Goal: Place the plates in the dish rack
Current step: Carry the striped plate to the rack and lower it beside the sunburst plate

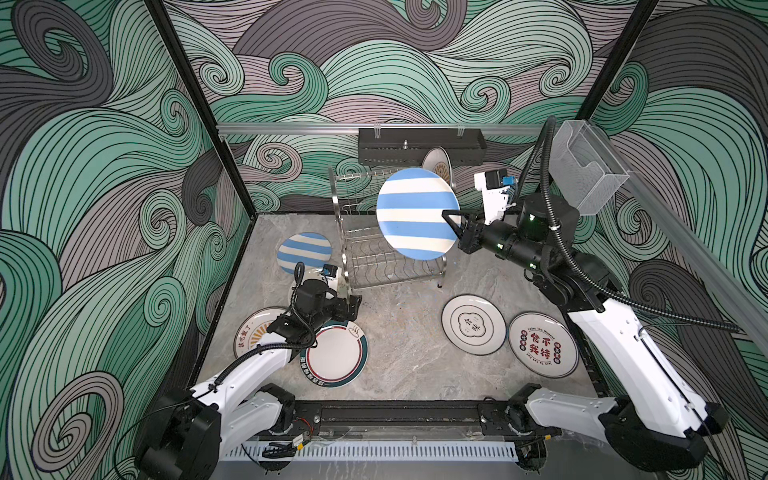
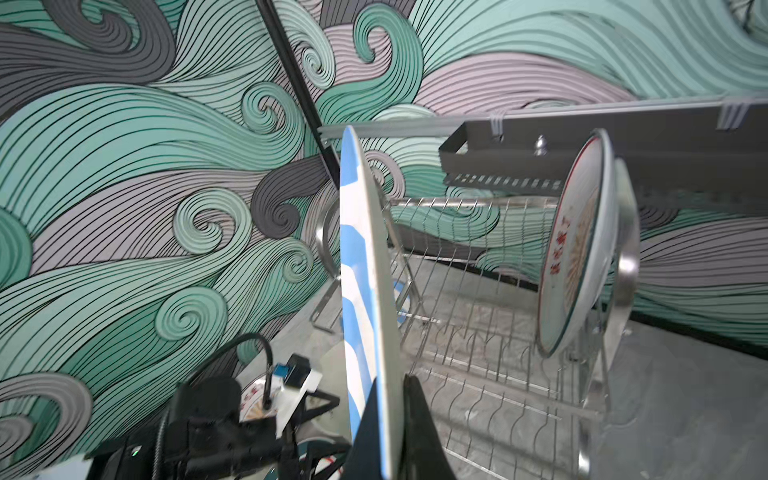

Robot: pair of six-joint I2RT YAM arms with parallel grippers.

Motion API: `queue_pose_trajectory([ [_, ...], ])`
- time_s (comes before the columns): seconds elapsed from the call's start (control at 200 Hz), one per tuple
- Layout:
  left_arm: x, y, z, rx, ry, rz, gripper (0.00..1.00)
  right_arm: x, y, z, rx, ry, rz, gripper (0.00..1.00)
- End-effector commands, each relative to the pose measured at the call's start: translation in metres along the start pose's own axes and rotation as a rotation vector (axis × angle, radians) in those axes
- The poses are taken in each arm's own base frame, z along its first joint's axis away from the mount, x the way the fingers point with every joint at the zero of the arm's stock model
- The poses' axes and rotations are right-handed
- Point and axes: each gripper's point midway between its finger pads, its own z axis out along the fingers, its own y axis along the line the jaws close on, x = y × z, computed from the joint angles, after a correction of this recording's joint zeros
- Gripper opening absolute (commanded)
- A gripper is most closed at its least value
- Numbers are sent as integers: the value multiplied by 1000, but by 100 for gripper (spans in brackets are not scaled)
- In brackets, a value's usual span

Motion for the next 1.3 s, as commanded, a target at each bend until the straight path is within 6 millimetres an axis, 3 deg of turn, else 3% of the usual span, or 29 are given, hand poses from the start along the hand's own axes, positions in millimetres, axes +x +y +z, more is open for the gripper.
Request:
queue_pose_trajectory([
  [0.0,-5,-7,0,52,-32,28,99,-34,-31,2,247,-101,-100,0],
  [0.18,-2,-7,2,52,-26,29,99,-60,-53,8,453,-176,-166,0],
  [0.455,1,-8,4,60,-17,30,99,-65,-67,31,582,-199,-199,0],
  [0.981,3,-5,5,50,-11,33,99,-46,-74,85,603,-181,-184,0],
  [1.291,5,-4,6,45,-2,33,99,-31,-91,101,612,-143,-152,0],
])
